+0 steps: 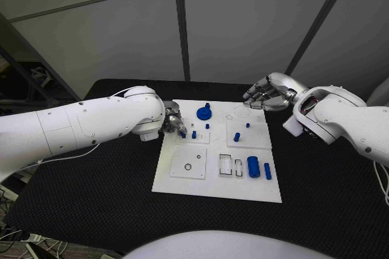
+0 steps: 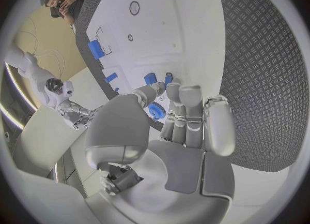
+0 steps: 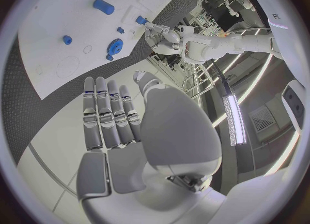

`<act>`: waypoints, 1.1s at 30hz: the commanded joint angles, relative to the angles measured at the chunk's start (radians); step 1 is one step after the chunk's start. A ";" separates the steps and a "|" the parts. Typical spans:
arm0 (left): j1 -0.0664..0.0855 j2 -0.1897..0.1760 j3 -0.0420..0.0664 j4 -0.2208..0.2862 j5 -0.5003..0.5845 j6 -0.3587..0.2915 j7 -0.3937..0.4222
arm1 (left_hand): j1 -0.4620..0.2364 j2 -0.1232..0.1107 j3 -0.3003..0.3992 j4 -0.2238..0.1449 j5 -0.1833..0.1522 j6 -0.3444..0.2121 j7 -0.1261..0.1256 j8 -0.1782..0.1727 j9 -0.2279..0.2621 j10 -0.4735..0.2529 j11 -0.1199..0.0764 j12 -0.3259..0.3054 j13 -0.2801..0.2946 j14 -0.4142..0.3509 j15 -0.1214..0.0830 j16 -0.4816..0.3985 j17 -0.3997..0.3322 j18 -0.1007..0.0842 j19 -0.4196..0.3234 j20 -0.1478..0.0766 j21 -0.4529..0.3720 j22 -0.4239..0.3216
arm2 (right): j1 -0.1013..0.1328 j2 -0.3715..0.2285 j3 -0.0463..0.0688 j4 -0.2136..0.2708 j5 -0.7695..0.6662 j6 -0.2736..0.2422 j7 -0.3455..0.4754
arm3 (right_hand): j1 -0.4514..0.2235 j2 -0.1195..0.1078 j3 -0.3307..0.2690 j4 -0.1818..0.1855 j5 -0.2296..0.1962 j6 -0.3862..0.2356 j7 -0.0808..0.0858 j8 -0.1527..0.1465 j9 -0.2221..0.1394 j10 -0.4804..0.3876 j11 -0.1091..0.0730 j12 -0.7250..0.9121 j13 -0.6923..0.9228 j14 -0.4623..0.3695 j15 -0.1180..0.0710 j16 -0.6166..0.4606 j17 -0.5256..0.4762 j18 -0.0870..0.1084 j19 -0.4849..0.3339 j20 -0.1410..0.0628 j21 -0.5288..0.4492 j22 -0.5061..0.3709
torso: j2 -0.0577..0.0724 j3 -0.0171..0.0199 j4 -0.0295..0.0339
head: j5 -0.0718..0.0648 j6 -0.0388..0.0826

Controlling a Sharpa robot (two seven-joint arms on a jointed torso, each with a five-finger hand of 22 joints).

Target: Assemble the parts on the task board

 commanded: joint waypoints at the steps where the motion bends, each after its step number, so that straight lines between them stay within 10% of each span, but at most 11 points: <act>1: -0.004 0.000 -0.004 0.001 -0.008 0.031 -0.001 | 0.002 -0.002 0.126 -0.119 0.004 0.001 -0.010 0.008 0.002 0.001 -0.007 -0.005 -0.002 0.000 -0.005 0.005 0.001 -0.145 0.019 -0.007 0.005 0.051 | 0.002 0.001 0.001 0.000 0.005 0.008 0.005 | 0.003 0.004 0.004 -0.003 0.003 0.007 0.000 0.003 -0.001 0.001 -0.007 0.003 -0.002 0.007 -0.003 0.002 -0.002 0.011 0.008 0.002 -0.005 -0.001 | 0.000 0.0000 -0.0001 | 0.000 -0.002; 33: -0.004 0.020 -0.003 -0.028 -0.002 0.062 -0.006 | -0.034 -0.014 0.130 -0.100 0.016 0.006 -0.018 0.028 0.014 0.017 -0.012 -0.012 -0.014 0.001 -0.007 0.005 0.002 -0.148 0.023 -0.008 0.014 0.064 | 0.002 0.001 0.001 0.001 0.005 0.010 0.004 | 0.002 0.003 0.004 -0.003 0.004 0.007 0.000 0.003 -0.002 0.001 -0.006 0.002 -0.002 0.007 -0.003 0.001 -0.002 0.011 0.008 0.002 -0.005 -0.002 | 0.000 0.0009 -0.0013 | -0.002 -0.006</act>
